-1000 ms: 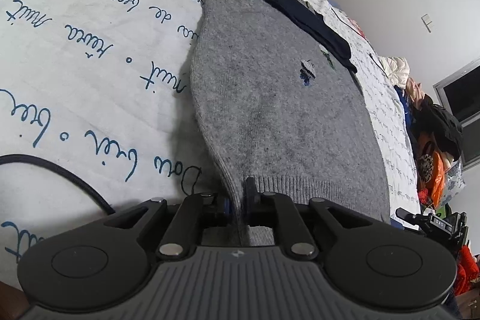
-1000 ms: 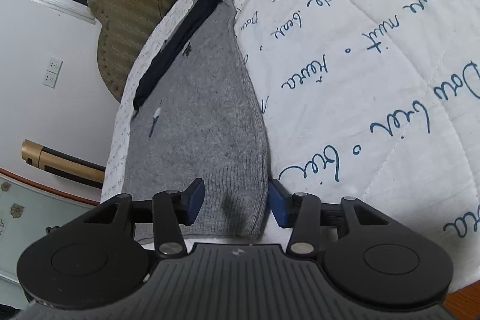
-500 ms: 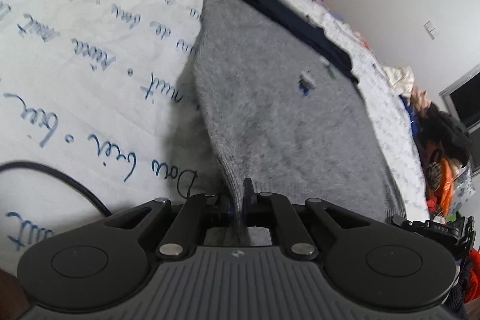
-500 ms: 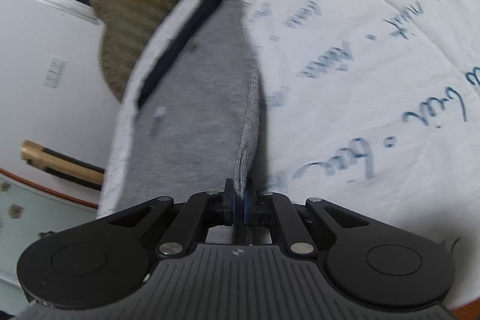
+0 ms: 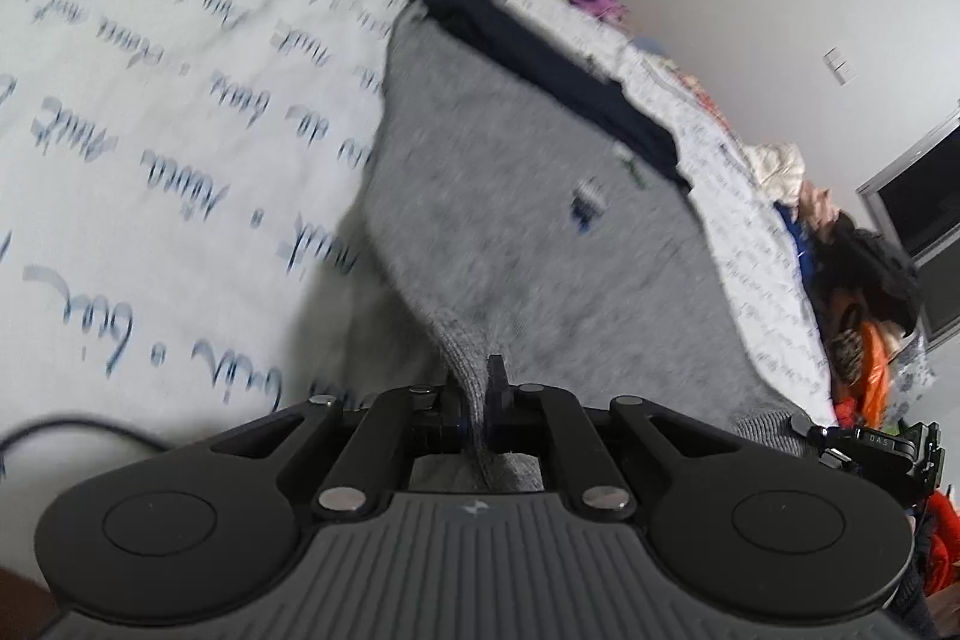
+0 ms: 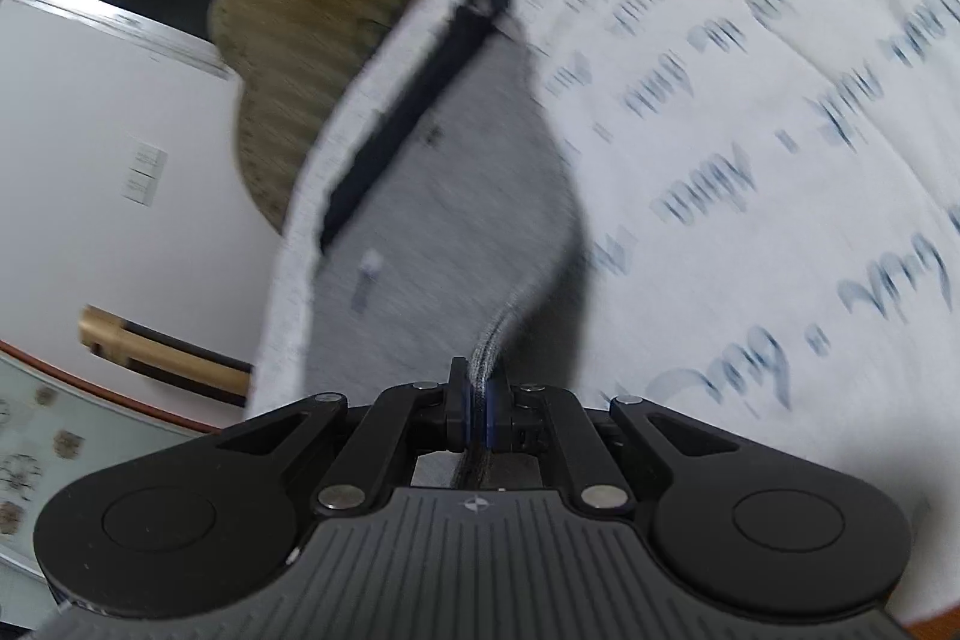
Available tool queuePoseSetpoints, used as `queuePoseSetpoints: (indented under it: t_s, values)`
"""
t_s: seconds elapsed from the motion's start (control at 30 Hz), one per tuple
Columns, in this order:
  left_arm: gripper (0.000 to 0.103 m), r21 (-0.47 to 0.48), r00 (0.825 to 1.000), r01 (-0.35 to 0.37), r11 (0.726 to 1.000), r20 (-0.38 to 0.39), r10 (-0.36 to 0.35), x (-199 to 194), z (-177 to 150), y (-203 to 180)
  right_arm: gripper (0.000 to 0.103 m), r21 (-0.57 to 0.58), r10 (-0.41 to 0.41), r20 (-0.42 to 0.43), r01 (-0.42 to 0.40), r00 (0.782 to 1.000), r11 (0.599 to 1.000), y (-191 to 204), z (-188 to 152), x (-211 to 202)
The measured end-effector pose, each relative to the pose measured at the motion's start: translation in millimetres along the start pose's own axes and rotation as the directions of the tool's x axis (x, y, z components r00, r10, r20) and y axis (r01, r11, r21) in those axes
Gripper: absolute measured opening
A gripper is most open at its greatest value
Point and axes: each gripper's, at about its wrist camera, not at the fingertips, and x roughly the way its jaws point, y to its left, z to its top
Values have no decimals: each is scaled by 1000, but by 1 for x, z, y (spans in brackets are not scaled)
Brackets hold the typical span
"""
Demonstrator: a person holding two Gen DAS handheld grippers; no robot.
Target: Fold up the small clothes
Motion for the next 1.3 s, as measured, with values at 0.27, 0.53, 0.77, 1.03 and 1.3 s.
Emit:
queuePoseSetpoints:
  t_s: [0.27,0.53,0.77,1.03,1.3]
  values:
    - [5,-16,988,119,993,106,-116,-8,58,-16,8,-40,165,91,-162,982,986,33,56,10]
    - [5,-22,972,125,992,204,-118,32,161,-28,8,-40,245,207,-242,947,970,42,147,55]
    - [5,-48,978,67,997,203,-56,111,258,-30,8,-22,252,232,-254,939,967,39,238,132]
    - [5,-58,986,-58,997,156,66,197,320,-24,9,76,131,187,-147,974,986,3,305,239]
    - [6,-45,965,-174,984,188,180,249,352,-10,11,162,52,248,-94,967,982,-30,330,287]
